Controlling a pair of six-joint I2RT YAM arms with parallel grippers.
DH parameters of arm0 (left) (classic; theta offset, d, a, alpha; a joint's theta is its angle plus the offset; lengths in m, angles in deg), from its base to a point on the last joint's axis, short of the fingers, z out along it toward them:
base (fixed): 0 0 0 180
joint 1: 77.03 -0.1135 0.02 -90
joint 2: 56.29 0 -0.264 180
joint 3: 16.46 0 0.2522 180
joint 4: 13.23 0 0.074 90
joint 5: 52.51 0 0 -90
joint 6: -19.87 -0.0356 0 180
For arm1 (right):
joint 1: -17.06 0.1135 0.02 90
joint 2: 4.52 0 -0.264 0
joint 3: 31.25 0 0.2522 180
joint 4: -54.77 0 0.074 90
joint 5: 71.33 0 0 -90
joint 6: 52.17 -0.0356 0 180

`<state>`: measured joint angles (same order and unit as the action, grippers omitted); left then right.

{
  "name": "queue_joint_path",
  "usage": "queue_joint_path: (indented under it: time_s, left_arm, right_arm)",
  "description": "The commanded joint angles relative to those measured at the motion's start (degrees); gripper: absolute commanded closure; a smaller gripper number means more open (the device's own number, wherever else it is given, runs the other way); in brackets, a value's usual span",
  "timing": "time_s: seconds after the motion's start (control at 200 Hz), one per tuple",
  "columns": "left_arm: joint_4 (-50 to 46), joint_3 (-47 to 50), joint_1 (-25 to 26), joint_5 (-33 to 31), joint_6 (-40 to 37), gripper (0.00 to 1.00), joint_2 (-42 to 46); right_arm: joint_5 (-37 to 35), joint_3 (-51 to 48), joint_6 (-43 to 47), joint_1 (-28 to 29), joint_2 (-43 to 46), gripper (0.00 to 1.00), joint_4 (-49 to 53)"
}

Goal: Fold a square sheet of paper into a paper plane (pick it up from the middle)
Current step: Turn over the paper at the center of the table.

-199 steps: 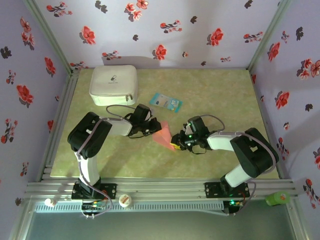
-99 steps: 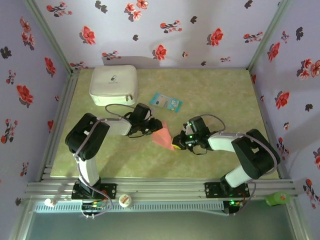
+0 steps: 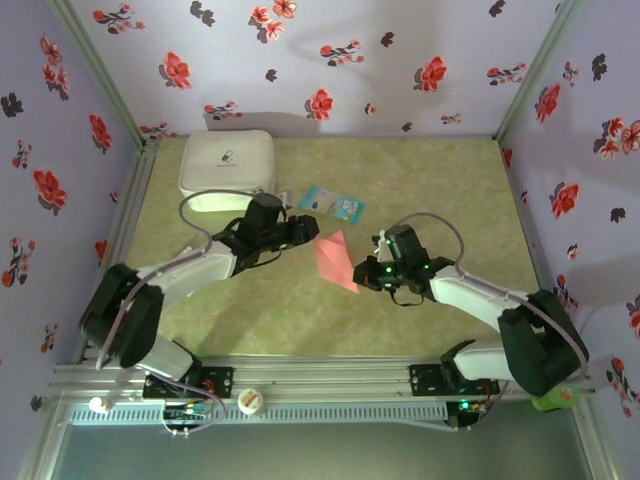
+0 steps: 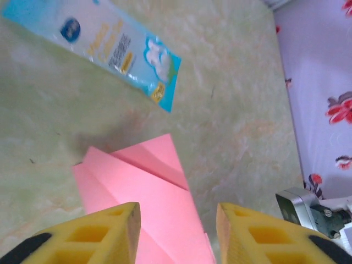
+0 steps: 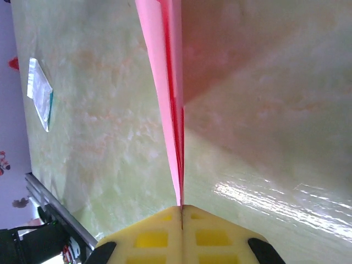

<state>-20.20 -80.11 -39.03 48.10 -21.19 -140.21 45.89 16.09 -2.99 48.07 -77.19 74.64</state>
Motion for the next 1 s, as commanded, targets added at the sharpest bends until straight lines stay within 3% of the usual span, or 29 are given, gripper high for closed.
queue_joint_path:
  time_s: [0.0, 0.17, 0.26, 0.345, 0.61, 0.68, 0.825, 0.935, 0.995]
  left_arm:
    - [-1.42, 2.36, 0.28, -6.50, -4.49, 0.52, 4.05]
    - [-6.53, 2.51, -1.15, -8.35, -10.20, 0.43, 8.36]
    - [-9.03, 2.81, -2.21, -9.65, -12.40, 0.27, 10.83]
    - [-9.40, 4.27, -2.86, -11.82, -14.06, 0.01, 13.46]
    - [-17.62, 5.27, -5.95, -15.23, -13.78, 0.00, 17.40]
    - [-15.86, 7.04, -6.95, -12.58, -14.06, 0.00, 18.98]
    - [-12.17, 10.53, -7.55, -14.00, -9.96, 0.00, 21.08]
    - [-13.61, 10.17, -7.59, -15.47, -8.98, 0.00, 20.71]
    - [-14.54, 9.83, -7.59, -16.27, -8.69, 0.00, 20.64]
  right_arm:
    - [-7.40, 2.52, 7.39, -0.08, 4.25, 0.97, 8.12]
    - [-16.35, 5.55, 14.16, 0.85, 10.48, 0.99, 15.02]
    - [-22.70, 7.01, 16.60, 1.40, 12.77, 0.99, 18.48]
    - [-27.45, 8.46, 18.96, 1.93, 13.68, 0.99, 21.76]
    - [-38.70, 13.49, 21.67, 6.43, 11.77, 0.99, 30.67]
    - [-43.99, 16.05, 21.86, 9.01, 9.25, 0.99, 34.51]
    - [-55.78, 21.58, 19.47, 12.70, 1.94, 1.00, 42.56]
    - [-64.52, 23.77, 18.44, 17.37, -2.43, 1.00, 44.47]
    - [-65.75, 23.59, 18.95, 19.25, -3.86, 1.00, 43.24]
